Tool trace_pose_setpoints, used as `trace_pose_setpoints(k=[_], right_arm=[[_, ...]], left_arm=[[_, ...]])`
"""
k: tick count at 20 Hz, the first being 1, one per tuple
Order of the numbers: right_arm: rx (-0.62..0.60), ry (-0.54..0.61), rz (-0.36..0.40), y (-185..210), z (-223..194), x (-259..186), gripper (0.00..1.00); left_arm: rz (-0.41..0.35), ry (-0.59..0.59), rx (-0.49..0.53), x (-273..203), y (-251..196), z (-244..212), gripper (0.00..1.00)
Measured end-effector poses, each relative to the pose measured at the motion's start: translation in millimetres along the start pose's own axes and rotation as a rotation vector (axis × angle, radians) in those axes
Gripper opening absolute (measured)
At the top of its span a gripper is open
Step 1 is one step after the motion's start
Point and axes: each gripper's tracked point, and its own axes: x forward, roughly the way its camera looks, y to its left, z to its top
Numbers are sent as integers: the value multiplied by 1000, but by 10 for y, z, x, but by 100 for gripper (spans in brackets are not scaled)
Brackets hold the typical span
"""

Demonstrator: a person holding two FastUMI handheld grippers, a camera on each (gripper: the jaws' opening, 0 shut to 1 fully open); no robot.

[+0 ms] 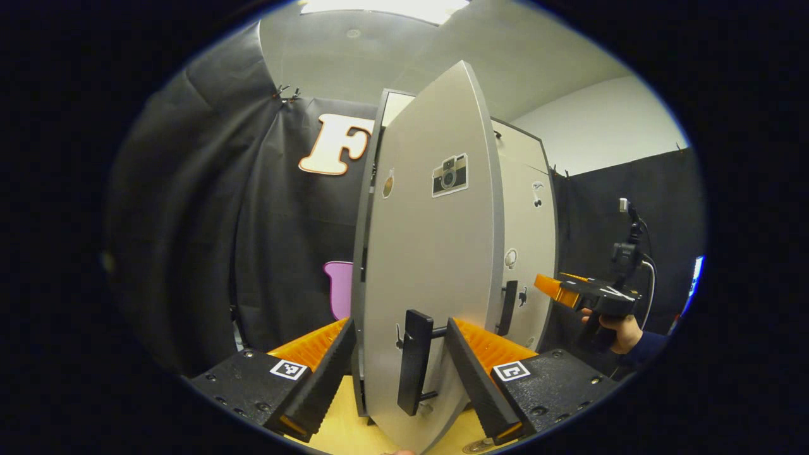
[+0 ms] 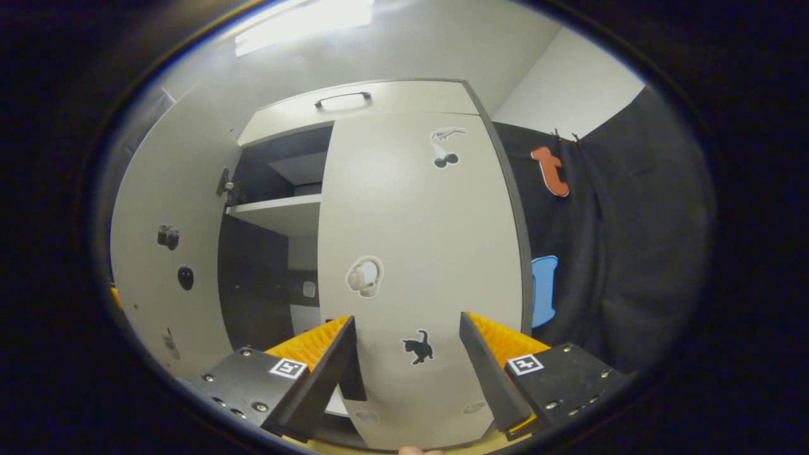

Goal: Grasp the bottle in the cabinet with the left hand and place it on the coaster, then close the right door with the right hand and the left door with the left hand.

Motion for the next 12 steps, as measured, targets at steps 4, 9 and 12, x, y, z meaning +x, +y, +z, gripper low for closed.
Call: trace_pose_setpoints(k=[4, 9, 12], right_arm=[[-9, 9, -28, -180, 5, -137, 96], [-33, 17, -55, -382, -4, -291, 100], [-51, 26, -76, -534, -18, -375, 100]], left_arm=[[-50, 4, -4, 137, -170, -31, 91], [-83, 9, -24, 307, -321, -91, 91], [-99, 16, -46, 425, -436, -129, 96]])
